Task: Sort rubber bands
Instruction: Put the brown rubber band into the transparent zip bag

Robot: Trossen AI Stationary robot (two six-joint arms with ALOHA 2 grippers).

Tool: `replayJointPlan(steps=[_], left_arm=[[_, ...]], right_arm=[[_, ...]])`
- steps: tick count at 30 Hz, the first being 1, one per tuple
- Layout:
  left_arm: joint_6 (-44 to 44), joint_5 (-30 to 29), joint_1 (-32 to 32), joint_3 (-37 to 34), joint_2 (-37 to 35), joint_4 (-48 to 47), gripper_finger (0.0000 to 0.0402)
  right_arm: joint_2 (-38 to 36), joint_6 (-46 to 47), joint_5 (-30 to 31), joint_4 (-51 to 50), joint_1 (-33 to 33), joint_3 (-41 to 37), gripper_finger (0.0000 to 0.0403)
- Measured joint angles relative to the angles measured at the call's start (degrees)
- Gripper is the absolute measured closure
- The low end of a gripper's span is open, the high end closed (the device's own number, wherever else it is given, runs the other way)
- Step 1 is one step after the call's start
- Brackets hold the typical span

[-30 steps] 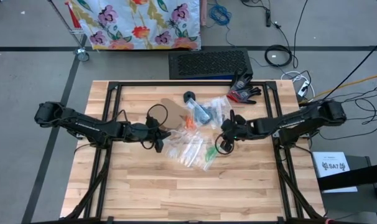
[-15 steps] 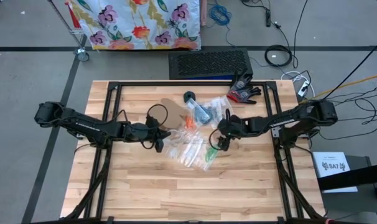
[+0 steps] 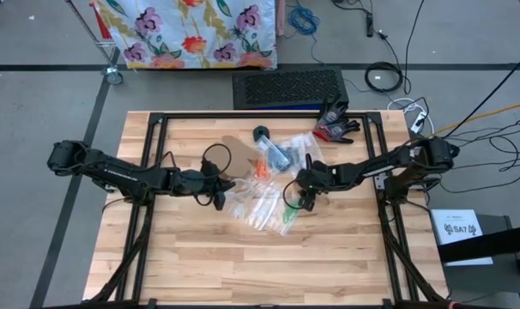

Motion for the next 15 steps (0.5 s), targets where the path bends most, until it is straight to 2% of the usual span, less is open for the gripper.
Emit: replayJointPlan(steps=[4,6,11,15], left_arm=[[-0.02,-0.09,0.00,0.00,0.00,0.02,0.0401],[-0.05,-0.20,0.00,0.00,0.00,0.02,0.0401],[-0.07,-0.20,0.00,0.00,0.00,0.00,0.0401],[-0.08,-2.30,0.22,0.00,0.00,-0.31,0.0401]], right_arm=[[0.10,-2.98,-0.23,2.71,-0.02,-0.08,0.0344],[0.13,-3.82,0.04,3.18,-0.11,-0.10,0.0386],[-0.77,-1.99,1.36,2.94,0.13,1.57,0.0398],[-2.00,-4.50,1.68,3.54,1.77,7.24,0.0400]])
